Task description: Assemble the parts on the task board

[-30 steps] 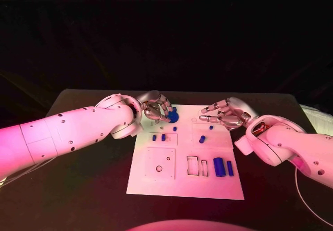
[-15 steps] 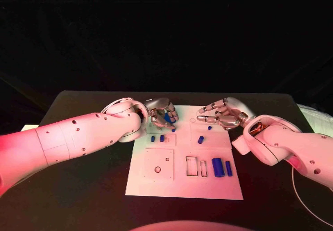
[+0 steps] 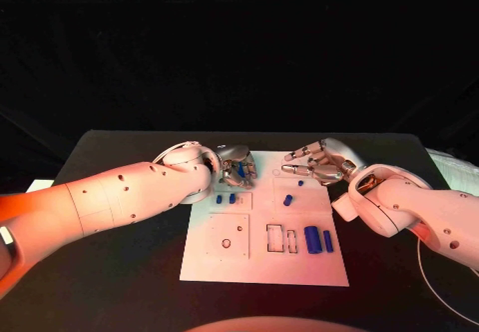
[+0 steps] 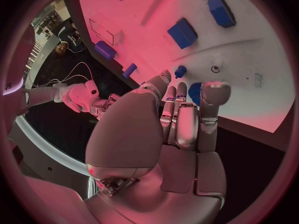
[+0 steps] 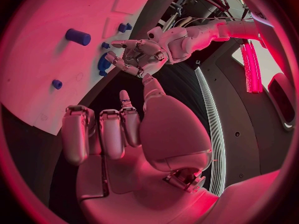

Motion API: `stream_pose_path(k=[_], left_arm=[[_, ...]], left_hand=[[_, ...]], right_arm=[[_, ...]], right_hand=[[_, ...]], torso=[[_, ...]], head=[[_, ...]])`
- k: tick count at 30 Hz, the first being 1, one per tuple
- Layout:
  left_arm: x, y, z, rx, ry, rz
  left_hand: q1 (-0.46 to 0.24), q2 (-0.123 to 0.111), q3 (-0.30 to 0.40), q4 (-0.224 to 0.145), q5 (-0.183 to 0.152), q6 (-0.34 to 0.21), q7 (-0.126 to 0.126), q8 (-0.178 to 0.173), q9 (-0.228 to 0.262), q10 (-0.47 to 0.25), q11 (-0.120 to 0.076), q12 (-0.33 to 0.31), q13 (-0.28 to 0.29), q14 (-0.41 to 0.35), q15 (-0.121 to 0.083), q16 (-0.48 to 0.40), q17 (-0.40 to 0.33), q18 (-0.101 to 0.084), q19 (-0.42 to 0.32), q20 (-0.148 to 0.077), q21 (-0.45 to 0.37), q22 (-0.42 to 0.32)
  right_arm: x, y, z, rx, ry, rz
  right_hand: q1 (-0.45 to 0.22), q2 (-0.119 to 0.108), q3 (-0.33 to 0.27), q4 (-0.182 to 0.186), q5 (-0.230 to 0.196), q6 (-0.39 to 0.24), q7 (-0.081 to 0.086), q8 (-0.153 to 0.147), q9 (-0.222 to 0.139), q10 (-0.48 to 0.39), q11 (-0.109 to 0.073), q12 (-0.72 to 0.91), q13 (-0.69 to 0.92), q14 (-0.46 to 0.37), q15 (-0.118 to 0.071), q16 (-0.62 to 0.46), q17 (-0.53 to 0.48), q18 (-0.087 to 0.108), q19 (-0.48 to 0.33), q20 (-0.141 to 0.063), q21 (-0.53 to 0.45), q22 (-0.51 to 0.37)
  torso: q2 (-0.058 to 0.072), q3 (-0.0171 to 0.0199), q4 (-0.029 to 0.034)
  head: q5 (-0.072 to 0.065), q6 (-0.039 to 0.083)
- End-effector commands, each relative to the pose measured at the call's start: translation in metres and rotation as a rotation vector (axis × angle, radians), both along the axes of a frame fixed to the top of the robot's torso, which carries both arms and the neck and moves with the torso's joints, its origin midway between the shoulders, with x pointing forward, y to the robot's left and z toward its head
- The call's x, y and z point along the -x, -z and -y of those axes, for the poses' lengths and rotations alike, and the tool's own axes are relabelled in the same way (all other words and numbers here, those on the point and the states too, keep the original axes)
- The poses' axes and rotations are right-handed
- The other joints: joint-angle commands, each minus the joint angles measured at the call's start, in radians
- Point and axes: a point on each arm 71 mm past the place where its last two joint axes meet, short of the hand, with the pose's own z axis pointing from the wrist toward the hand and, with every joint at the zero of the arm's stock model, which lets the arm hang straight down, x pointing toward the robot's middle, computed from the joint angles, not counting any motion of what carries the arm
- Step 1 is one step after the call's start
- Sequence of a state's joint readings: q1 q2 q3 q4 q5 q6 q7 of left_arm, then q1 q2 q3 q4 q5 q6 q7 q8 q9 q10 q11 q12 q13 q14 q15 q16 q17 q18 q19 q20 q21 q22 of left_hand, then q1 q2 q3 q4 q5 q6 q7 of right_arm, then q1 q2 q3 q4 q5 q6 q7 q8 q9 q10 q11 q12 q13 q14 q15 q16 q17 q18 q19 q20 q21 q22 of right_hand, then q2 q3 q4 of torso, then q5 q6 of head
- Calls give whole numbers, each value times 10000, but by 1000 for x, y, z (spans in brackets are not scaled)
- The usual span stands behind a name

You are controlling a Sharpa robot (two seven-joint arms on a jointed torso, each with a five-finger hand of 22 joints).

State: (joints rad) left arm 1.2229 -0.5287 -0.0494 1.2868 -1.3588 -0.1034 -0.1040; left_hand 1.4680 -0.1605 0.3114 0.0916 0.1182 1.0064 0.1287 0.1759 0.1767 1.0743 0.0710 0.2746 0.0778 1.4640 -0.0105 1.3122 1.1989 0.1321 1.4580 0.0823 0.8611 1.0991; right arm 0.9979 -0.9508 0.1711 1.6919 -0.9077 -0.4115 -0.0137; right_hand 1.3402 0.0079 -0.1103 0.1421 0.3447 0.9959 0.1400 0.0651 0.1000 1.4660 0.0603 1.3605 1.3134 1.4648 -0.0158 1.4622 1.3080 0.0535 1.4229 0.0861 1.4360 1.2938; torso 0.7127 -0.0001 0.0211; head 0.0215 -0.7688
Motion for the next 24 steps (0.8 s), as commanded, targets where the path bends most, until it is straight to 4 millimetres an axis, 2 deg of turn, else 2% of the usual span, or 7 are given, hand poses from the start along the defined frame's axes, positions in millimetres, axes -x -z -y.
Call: stream_pose_path(k=[1, 11, 13, 17, 24], left_arm=[[-1, 4, 1, -638, -59, -101], [0, 10, 4, -1170, -59, -467], [0, 11, 4, -1229, -56, -519], [0, 11, 6, -1270, -65, -551], [-1, 13, 7, -1260, -166, -523]], left_hand=[[16, 115, 115, -16, -10, 141, -30, -49, -22, 148, -15, -42, -19, 169, -57, 82, 0, -209, 265, -23, 570, 389], [-15, 104, 291, -69, -16, 270, -58, -87, -89, 293, -51, -134, -65, 208, -92, 91, -122, -300, 372, -71, 1199, 847], [-32, 104, 312, -70, -18, 279, -60, -97, -100, 306, -54, -151, -71, 215, -98, 82, -155, -305, 383, -77, 1245, 882], [-51, 117, 372, -84, -22, 322, -66, -109, -122, 372, -70, -174, -74, 236, -120, 78, -207, -328, 413, -89, 1403, 999], [-71, 154, 464, -114, -23, 395, -76, -122, -151, 506, -104, -179, -58, 263, -143, 87, -252, -344, 433, -117, 1553, 1118]], right_arm=[[1, -1, -2, -66, -109, 84], [1, -1, -2, -67, -120, 74], [1, -1, -3, -73, -128, 78], [1, -1, -3, -76, -136, 81], [1, -1, -4, -81, -157, 80]], right_hand=[[59, 35, 8, -61, 55, 31, 20, 24, 11, 35, -57, -40, 1282, 681, -36, -64, 923, 93, -80, 19, -66, -8], [59, 35, 8, -61, 55, 31, 20, 24, 11, 35, -57, -40, 1282, 681, -36, -64, 923, 93, -80, 19, -66, -8], [59, 35, 8, -61, 55, 31, 20, 24, 11, 35, -57, -40, 1282, 681, -36, -64, 923, 93, -80, 19, -66, -8], [59, 35, 8, -61, 55, 31, 20, 24, 11, 35, -57, -40, 1282, 681, -36, -64, 923, 93, -80, 19, -66, -8], [74, 49, 12, -68, 53, 27, 22, 22, 10, 37, -56, -33, 1285, 676, -36, -76, 909, 94, -83, 19, -72, -14]], torso=[[-2, -1, -2], [-12, -2, 15], [-10, -1, 9], [-11, -3, 33], [-9, -5, 10]], head=[[-11, -14], [-21, -72], [-18, -54], [-25, -83], [11, -91]])
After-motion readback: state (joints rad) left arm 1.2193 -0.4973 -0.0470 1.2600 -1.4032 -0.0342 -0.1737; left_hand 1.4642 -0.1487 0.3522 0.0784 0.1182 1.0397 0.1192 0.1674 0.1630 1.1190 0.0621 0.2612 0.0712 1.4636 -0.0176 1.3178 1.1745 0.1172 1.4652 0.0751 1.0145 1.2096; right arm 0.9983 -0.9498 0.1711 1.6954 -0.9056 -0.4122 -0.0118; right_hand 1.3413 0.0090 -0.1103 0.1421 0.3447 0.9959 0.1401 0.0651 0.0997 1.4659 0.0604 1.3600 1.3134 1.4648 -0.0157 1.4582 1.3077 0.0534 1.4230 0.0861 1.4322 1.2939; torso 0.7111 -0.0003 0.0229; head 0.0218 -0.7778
